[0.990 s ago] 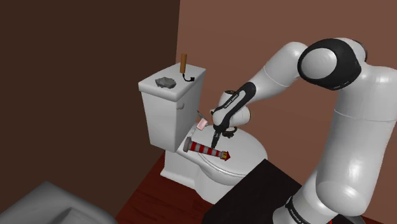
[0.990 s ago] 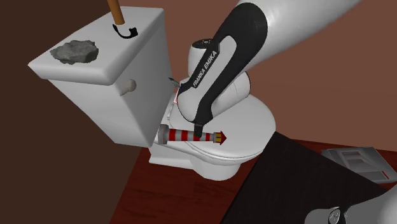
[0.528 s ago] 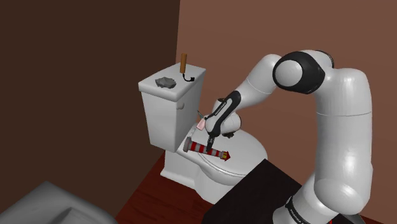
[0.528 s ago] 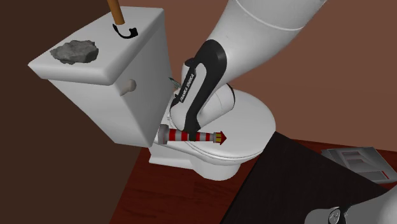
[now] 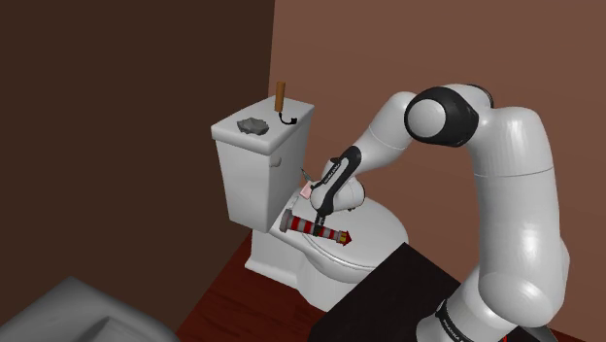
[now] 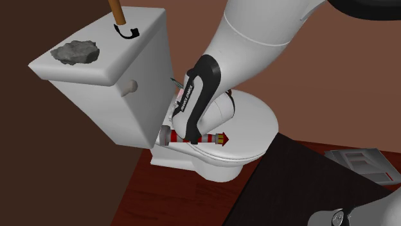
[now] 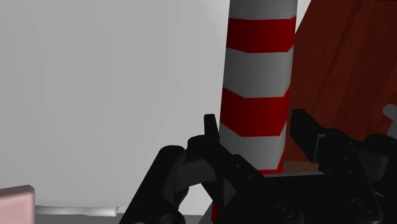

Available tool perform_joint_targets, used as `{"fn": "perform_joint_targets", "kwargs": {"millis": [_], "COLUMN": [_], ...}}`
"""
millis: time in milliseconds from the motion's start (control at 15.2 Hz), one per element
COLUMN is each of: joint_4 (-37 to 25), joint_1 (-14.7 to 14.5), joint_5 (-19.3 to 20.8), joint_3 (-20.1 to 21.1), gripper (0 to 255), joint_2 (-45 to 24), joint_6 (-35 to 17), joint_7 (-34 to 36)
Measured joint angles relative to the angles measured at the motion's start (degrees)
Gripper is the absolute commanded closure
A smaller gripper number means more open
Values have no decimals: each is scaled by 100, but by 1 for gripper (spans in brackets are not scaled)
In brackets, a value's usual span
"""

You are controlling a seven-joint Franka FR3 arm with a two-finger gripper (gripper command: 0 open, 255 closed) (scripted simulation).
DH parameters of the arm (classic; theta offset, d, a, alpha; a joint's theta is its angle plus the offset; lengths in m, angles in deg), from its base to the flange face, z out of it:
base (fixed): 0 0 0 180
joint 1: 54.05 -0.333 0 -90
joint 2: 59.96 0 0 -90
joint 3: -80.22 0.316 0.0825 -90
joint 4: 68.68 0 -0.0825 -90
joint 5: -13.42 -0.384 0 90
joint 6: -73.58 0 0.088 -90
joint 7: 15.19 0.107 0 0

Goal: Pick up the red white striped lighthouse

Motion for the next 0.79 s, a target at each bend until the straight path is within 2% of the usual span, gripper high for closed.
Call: {"fn": "perform_joint_targets", "kwargs": {"millis": [528, 792], "joint_4": [-3, 91], "joint_1": [3, -51], "joint_5": [-2, 39], "joint_3": [3, -68], "gripper": [255, 255], "joint_2": [-3, 240], "joint_6": [-11, 157], "joint_7": [-3, 31]}}
